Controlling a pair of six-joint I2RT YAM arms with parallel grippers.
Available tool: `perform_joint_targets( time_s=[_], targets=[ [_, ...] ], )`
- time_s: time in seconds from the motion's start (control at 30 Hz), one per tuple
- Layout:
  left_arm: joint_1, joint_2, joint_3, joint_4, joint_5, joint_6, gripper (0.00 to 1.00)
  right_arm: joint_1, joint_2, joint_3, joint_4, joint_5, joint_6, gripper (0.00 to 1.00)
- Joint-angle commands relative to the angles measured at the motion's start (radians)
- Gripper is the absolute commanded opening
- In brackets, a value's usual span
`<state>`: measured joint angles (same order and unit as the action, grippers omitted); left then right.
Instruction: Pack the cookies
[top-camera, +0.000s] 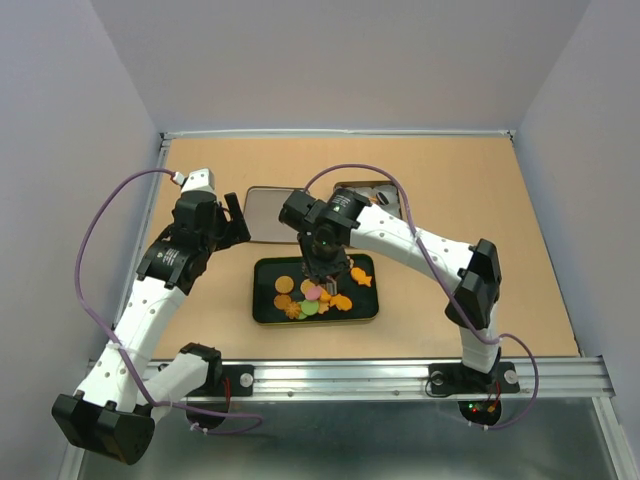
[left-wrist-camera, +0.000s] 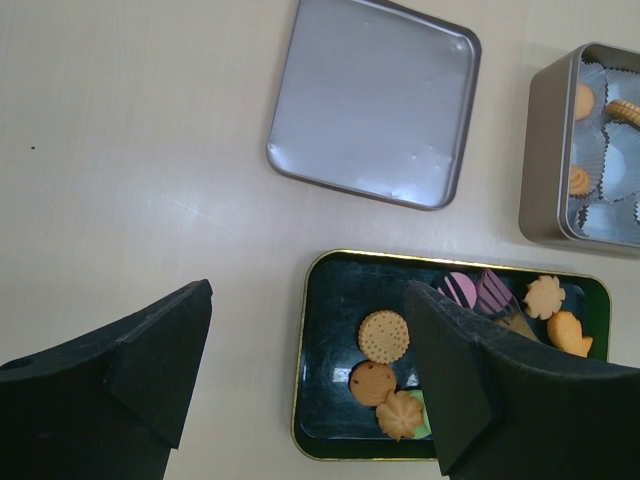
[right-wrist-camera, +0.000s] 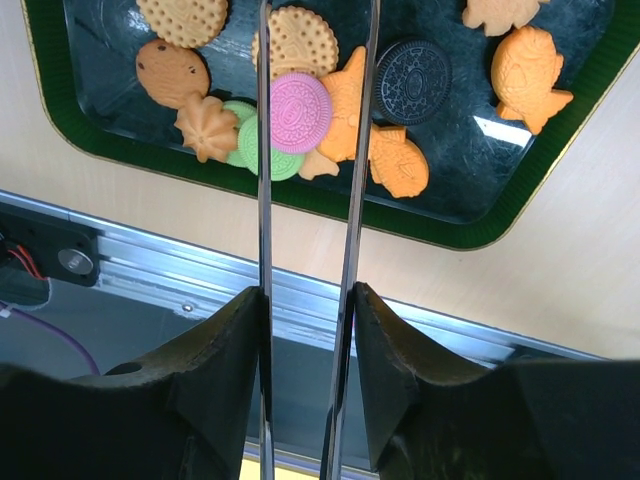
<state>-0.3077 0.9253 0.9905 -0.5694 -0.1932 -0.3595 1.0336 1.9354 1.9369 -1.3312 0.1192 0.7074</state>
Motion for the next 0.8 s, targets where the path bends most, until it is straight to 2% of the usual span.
perform_joint_targets(
  time_s=[0.0, 0.43, 0.63, 0.77],
  targets=[
    [-0.004, -0.025, -0.003, 0.028, -0.022, 0.019, 0.89, 0.002, 0.025, 0.080, -0.002, 0.020, 0.006, 0.45],
    [-0.004, -0.006, 0.040, 0.019, -0.022, 0.022, 0.89, 0.002, 0.037, 0.301, -0.057, 0.085, -0.017, 0.41],
    [-0.004, 0.013, 0.066, 0.013, -0.012, 0.016, 0.89, -0.020, -0.016, 0.278, -0.057, 0.178, -0.037, 0.41],
    [-0.002, 0.030, 0.094, 0.005, -0.011, 0.017, 0.89, -0.116, -0.070, 0.255, -0.056, 0.211, -0.068, 0.41]
  ],
)
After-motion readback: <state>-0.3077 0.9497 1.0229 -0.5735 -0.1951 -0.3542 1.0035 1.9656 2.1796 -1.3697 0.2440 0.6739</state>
